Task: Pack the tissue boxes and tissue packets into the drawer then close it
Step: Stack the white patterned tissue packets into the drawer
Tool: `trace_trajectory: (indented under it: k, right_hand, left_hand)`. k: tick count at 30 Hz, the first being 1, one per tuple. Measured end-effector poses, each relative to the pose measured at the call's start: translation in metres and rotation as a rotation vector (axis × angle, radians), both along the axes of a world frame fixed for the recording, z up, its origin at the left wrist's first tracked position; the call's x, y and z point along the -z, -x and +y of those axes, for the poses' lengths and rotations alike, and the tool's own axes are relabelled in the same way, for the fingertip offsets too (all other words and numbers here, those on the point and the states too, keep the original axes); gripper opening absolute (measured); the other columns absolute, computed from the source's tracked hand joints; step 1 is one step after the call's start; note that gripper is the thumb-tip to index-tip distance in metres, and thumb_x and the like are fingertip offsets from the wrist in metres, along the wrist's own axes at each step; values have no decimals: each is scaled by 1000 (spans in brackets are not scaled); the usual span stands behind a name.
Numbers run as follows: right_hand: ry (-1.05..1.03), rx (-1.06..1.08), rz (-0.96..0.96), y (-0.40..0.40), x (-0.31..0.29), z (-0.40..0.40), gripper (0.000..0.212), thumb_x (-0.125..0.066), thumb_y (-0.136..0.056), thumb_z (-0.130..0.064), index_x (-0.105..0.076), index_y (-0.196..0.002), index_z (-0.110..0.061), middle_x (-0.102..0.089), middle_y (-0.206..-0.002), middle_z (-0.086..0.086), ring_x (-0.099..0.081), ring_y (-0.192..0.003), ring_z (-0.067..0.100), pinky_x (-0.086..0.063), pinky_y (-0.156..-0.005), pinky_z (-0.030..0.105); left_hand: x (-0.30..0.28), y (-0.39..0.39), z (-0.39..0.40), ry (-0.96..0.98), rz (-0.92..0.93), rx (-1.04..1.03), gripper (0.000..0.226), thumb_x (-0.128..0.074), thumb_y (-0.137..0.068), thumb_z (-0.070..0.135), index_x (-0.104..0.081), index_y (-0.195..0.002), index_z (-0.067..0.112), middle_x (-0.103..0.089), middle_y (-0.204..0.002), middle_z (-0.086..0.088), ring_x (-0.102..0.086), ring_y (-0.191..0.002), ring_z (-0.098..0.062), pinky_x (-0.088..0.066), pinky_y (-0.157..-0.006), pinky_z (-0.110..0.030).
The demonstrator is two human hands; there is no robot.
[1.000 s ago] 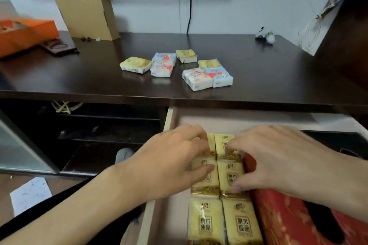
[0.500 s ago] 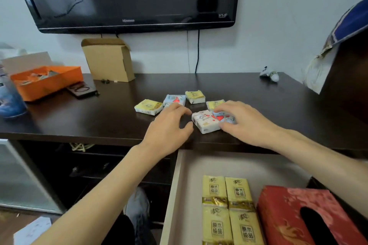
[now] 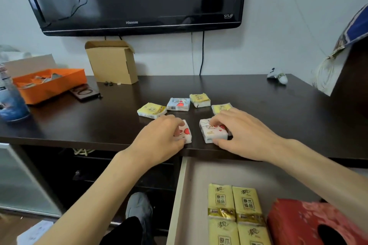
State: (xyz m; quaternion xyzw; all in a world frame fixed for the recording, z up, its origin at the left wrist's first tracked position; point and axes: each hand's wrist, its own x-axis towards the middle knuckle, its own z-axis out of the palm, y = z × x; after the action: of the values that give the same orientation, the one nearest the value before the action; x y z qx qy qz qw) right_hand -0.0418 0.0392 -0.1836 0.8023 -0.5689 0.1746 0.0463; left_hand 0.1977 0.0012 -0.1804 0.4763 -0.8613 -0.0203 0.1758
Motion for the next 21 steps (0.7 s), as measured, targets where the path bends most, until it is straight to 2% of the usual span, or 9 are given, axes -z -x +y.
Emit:
trace_trajectory:
  k: [3,4,6,8,11,13,16,18,21]
  right_hand:
    - [-51,-23,-17,1,-5,-1,33,-72,-86,-48,-64,-112,-31,-58,-113,-14,-44,-112,9,-35,-74,25]
    - [-74,-35,-27,1,-6,-1,31,-74,-85,-49,-64,-109,-32,-56,-114,-14,-40,-114,9,-36,-74,24]
    - [-147,-68,-64,1,-10,-2,28,-77,-83,-48,-62,-101,-32,-55,-118,-11,-36,-120,12,-41,-84,29]
    - [-233,-89,-112,0,-14,-1,30,-79,-80,-46,-61,-96,-29,-58,-120,-7,-37,-126,15,-44,-96,38]
    - [-299,-59,-135,0,-18,5,32,-80,-79,-48,-61,-98,-31,-61,-110,-9,-51,-109,17,-49,-90,43]
    - [-269,-24,-104,0,-19,12,33,-78,-78,-53,-62,-99,-33,-60,-105,-13,-54,-100,15,-50,-82,40]
    - [-119,-23,-47,0,-18,29,38,-75,-77,-60,-59,-102,-36,-54,-98,-24,-46,-104,7,-44,-74,35]
    - [-57,-30,-107,3,-15,47,43,-71,-73,-65,-57,-103,-38,-50,-95,-29,-42,-101,2,-45,-73,33]
    - [-45,-24,-200,16,-6,83,44,-66,-68,-71,-53,-101,-44,-54,-100,-31,-50,-100,3,-49,-72,30]
  left_hand:
    - [0,-1,1,6,2,-14,39,-66,-88,43,-72,-121,23,-56,-118,2,-44,-118,-16,-41,-93,-31]
    - [0,-2,0,-7,18,-14,37,-67,-87,44,-74,-117,24,-53,-126,2,-39,-125,-16,-38,-98,-31]
    - [-2,-4,-2,-77,30,-5,33,-71,-84,44,-76,-113,27,-43,-148,2,-27,-141,-15,-30,-109,-37]
    - [-6,-7,-1,-184,39,6,29,-74,-81,45,-74,-108,35,-41,-153,4,-29,-144,-17,-30,-110,-41]
    - [-9,-11,5,-294,24,30,19,-75,-77,50,-62,-90,46,-56,-136,9,-53,-121,-17,-45,-97,-41]
    - [-9,-12,12,-264,13,43,21,-76,-74,54,-60,-86,46,-59,-123,12,-57,-108,-14,-49,-89,-42]
    - [-9,-10,22,-164,53,31,28,-78,-70,58,-67,-88,41,-60,-114,16,-57,-105,-13,-49,-87,-44]
    - [-11,-8,30,-173,95,66,31,-78,-67,59,-67,-88,39,-61,-109,17,-57,-103,-12,-51,-87,-45]
    - [-12,-4,45,-233,180,166,41,-74,-59,65,-67,-87,37,-64,-104,16,-59,-100,-9,-52,-86,-42]
